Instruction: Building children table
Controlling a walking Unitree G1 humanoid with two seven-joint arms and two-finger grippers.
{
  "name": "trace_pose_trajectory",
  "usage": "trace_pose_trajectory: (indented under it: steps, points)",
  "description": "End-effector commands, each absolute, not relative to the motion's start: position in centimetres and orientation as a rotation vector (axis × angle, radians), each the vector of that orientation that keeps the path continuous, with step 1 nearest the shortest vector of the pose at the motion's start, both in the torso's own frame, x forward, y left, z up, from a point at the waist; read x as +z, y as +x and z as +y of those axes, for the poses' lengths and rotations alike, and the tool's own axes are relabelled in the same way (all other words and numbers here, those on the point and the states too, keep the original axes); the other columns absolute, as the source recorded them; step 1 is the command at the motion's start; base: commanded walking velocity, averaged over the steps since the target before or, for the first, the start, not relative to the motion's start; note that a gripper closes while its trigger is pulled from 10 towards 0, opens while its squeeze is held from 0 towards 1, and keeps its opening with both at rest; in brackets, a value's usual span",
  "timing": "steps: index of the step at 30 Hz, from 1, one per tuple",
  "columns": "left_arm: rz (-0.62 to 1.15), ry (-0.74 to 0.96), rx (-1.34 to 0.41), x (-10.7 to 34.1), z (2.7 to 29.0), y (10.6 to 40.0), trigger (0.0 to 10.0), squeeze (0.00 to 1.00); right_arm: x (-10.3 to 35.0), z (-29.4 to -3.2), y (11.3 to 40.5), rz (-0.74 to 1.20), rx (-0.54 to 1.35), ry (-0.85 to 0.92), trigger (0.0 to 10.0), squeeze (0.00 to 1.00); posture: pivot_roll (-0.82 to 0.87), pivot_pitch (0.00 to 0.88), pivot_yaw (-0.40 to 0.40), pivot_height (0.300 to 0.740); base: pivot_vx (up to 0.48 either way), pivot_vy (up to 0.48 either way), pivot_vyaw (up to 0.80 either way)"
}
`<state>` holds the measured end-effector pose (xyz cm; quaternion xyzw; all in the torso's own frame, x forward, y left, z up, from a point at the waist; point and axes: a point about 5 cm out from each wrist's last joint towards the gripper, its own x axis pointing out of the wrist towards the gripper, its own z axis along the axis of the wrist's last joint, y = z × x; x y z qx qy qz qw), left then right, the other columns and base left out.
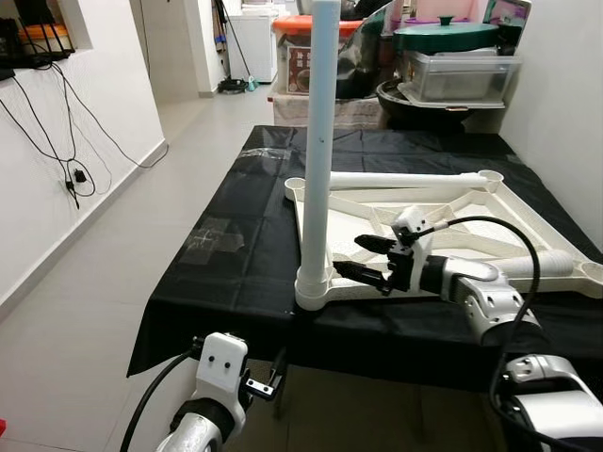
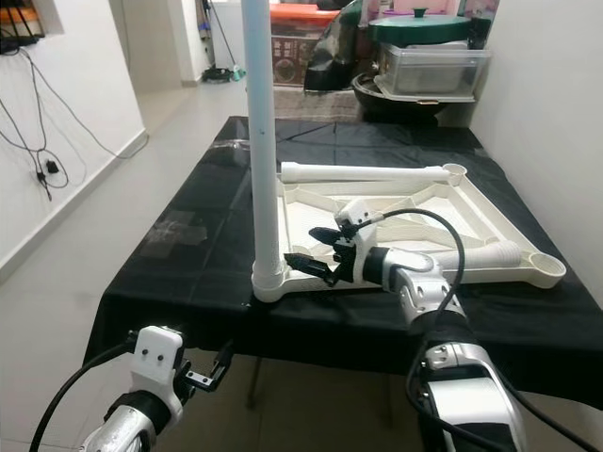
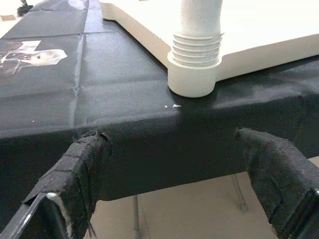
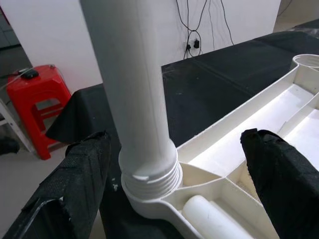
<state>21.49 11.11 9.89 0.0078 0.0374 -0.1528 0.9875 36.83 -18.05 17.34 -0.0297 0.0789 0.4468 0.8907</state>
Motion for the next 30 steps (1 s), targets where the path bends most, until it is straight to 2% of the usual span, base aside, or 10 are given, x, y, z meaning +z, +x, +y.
trace_pose_trajectory:
  steps: [1,14,15,18,30]
  points:
    - [0.083,0.033,-0.319,9.9,11.0,21.5,10.0,0.00,17.8,-17.6,37.1,0.138,0.929,-0.054,10.0,0.00,0.05,0.000,-0.033,0.740,0.000,0.000,0.00]
    - [0.068,0.053,-0.323,10.2,10.9,21.5,10.0,0.00,18.0,-15.9,37.3,0.126,1.018,-0.040,10.0,0.00,0.05,0.000,-0.039,0.740,0.000,0.000,0.00]
    - [0.055,0.065,-0.318,10.3,10.9,21.5,10.0,0.00,18.1,-14.9,37.4,0.118,1.041,-0.036,10.0,0.00,0.06,0.000,-0.044,0.740,0.000,0.000,0.00]
    - [0.048,0.070,-0.314,10.4,10.9,21.5,10.0,0.00,18.3,-14.2,37.5,0.110,1.058,-0.034,10.0,0.00,0.06,0.000,-0.047,0.740,0.000,0.000,0.00]
    - [-0.018,0.102,-0.280,11.3,10.9,21.7,10.0,0.00,18.7,-12.8,38.0,0.087,1.047,-0.039,10.0,0.00,0.06,0.000,-0.053,0.740,0.000,0.000,0.00]
